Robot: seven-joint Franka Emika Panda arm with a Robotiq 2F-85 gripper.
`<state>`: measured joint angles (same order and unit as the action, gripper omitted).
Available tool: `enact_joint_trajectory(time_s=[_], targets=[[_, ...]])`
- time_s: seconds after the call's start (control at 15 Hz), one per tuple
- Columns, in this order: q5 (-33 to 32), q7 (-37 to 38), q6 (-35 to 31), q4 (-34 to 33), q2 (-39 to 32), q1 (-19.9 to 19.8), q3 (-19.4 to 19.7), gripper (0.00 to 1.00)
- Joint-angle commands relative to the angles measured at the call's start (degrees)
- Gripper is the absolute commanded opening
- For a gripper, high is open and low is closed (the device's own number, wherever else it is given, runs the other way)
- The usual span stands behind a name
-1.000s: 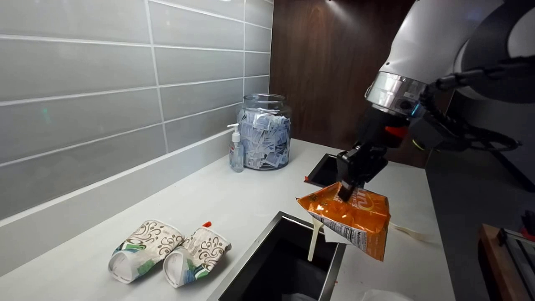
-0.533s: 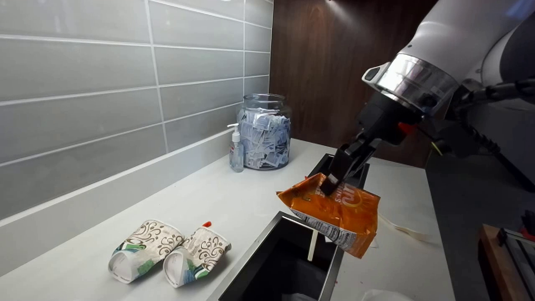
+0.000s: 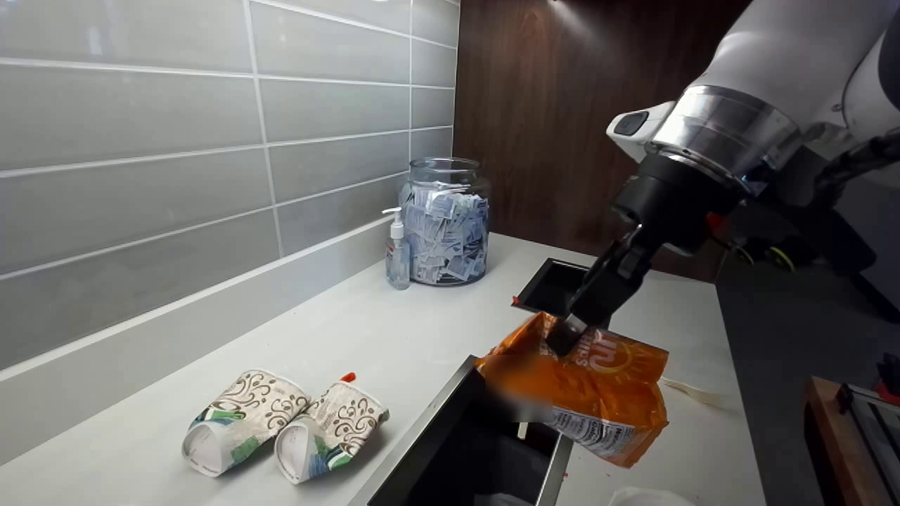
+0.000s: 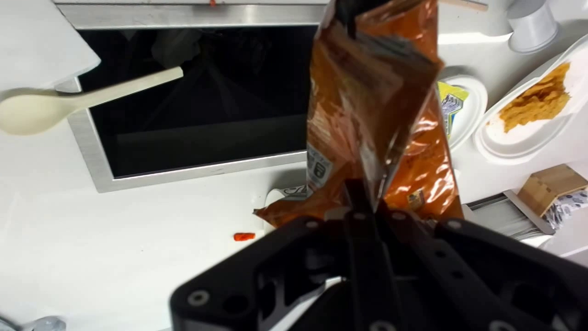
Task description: Empty the bag of chips onto the empty white plate
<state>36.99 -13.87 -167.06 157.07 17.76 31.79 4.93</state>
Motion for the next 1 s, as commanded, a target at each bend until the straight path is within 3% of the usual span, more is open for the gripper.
enact_joint_trajectory(time_s=[0.0,0.07,0.13,0.4,0.93], targets=[[0.0,-0.1,0.0,0.0,0.0,0.0,0.0,0.01],[0.0,-0.1,0.0,0.0,0.0,0.0,0.0,0.00],[4.2,-4.3,2.8,-0.5,1.5,3.6,2.9,0.00],[15.8,-17.8,8.1,-0.7,5.6,11.7,10.2,0.00],[23.5,-40.7,12.2,1.5,11.1,16.8,19.4,0.00]])
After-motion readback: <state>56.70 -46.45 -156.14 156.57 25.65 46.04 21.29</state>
